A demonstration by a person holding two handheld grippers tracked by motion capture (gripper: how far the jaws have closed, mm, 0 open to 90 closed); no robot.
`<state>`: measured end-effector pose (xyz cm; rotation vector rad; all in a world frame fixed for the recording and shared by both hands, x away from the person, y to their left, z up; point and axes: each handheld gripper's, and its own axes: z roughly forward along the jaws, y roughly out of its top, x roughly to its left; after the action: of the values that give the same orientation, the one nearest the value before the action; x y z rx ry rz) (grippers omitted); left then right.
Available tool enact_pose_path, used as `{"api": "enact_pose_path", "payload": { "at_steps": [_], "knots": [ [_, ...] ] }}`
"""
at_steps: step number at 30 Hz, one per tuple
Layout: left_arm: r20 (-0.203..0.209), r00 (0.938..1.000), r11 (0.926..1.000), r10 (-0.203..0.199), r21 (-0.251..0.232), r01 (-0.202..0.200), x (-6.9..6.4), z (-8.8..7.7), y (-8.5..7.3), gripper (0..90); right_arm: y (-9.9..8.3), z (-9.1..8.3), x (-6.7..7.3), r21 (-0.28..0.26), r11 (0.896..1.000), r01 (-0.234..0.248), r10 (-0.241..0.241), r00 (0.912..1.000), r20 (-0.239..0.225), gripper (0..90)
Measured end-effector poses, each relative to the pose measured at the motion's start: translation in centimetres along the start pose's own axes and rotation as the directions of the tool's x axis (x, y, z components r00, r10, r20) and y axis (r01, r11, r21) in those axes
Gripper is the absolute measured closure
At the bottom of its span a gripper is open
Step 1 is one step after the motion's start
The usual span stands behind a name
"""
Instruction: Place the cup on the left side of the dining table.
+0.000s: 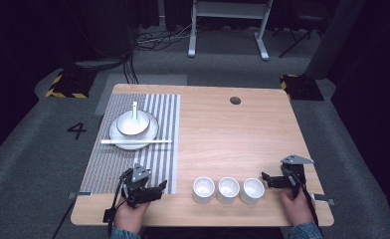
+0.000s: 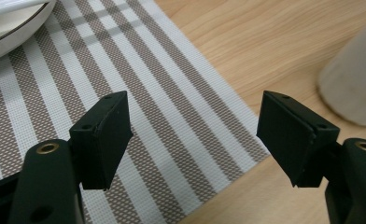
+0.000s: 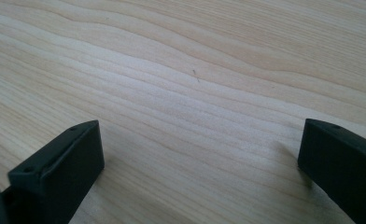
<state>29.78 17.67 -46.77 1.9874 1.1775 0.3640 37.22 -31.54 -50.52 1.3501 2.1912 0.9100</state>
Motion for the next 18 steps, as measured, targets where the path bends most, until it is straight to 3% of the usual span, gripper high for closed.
{"api": "enact_pose_path", "payload": {
  "at_steps": [1, 6, 11, 15, 18],
  "knots": [
    [0.013, 0.9999, 0.9999, -0.010, -0.006, 0.011, -0.2, -0.3, 0.2, 25.9, 0.0, 0.0, 0.0, 0.000, 1.000, 0.000, 0.000, 1.0000, 0.000, 0.3],
    [0.025, 0.9996, 0.9992, 0.011, -0.039, -0.010, -1.0, -2.1, 1.3, 25.8, 0.0, 0.0, 0.0, 0.000, 1.000, 0.000, 0.000, 1.0000, 0.000, 0.3],
    [0.030, 0.9993, 0.9986, 0.020, -0.050, -0.019, -1.2, -2.8, 1.6, 25.8, 0.0, 0.0, 0.0, 0.000, 1.000, 0.001, -0.001, 1.0000, 0.000, 0.2],
    [0.020, 0.9997, 0.9932, 0.012, -0.116, -0.010, -1.4, -3.8, 1.9, 25.6, 0.0, 0.0, 0.0, 0.000, 1.000, 0.001, -0.001, 1.0000, 0.001, 0.3],
    [0.025, 0.9995, 0.9907, 0.018, -0.136, -0.014, -1.6, -4.1, 2.0, 25.6, 0.0, 0.0, 0.0, 0.000, 1.000, 0.001, -0.001, 1.0000, 0.001, 0.2]
  ]
}}
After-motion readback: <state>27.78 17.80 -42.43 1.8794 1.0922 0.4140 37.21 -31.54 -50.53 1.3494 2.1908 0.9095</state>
